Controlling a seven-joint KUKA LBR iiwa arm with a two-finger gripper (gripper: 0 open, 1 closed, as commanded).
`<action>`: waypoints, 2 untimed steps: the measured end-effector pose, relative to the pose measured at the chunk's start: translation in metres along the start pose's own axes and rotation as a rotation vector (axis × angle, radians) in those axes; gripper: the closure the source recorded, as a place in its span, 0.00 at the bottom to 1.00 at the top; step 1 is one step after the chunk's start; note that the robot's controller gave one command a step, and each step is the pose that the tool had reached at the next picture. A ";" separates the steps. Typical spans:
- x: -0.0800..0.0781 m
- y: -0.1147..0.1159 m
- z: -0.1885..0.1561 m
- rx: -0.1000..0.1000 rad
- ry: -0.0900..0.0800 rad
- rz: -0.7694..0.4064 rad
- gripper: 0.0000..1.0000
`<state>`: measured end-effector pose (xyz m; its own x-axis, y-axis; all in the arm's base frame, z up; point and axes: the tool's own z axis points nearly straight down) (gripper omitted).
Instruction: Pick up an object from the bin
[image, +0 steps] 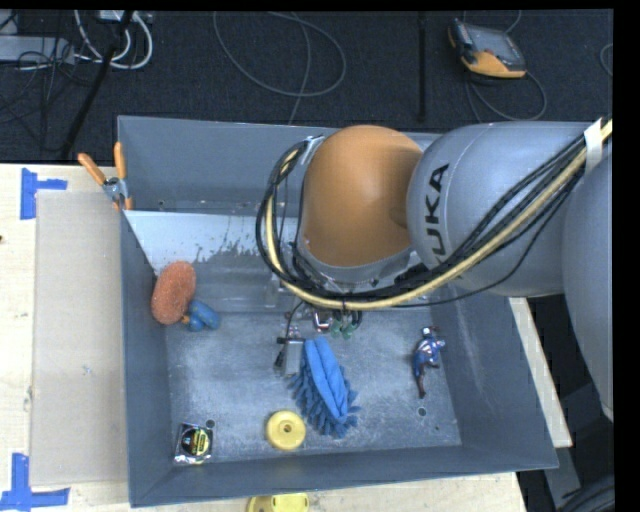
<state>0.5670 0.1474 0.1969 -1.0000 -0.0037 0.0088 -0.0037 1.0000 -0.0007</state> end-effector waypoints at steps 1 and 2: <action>-0.002 -0.001 -0.005 -0.001 -0.007 0.003 0.00; -0.014 -0.034 0.015 -0.003 -0.011 -0.057 0.00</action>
Offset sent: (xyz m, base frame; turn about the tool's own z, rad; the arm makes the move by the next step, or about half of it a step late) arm 0.0268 -0.0807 -0.0400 -0.1054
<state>0.5807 0.1137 0.1820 -0.9981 -0.0608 -0.0025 -0.0608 0.9981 0.0028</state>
